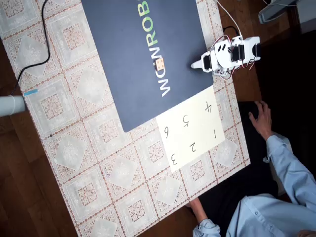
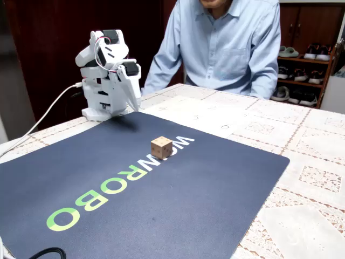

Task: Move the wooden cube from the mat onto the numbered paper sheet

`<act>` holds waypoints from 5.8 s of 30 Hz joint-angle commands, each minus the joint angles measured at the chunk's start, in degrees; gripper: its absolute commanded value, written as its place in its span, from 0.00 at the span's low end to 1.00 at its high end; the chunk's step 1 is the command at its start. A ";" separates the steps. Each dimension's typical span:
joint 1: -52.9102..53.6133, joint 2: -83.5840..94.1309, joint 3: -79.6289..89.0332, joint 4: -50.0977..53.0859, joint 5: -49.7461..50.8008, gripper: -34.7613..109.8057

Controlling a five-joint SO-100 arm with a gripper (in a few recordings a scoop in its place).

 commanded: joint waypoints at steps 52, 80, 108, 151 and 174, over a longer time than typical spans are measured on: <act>6.33 -108.98 -68.12 -18.46 8.09 0.43; -11.25 -87.01 -59.94 -10.20 2.02 0.24; -58.71 -44.21 -21.01 -17.67 17.75 0.24; -68.29 -61.26 -23.12 -13.80 13.45 0.47; -20.83 -18.72 -26.54 -6.24 -7.12 0.24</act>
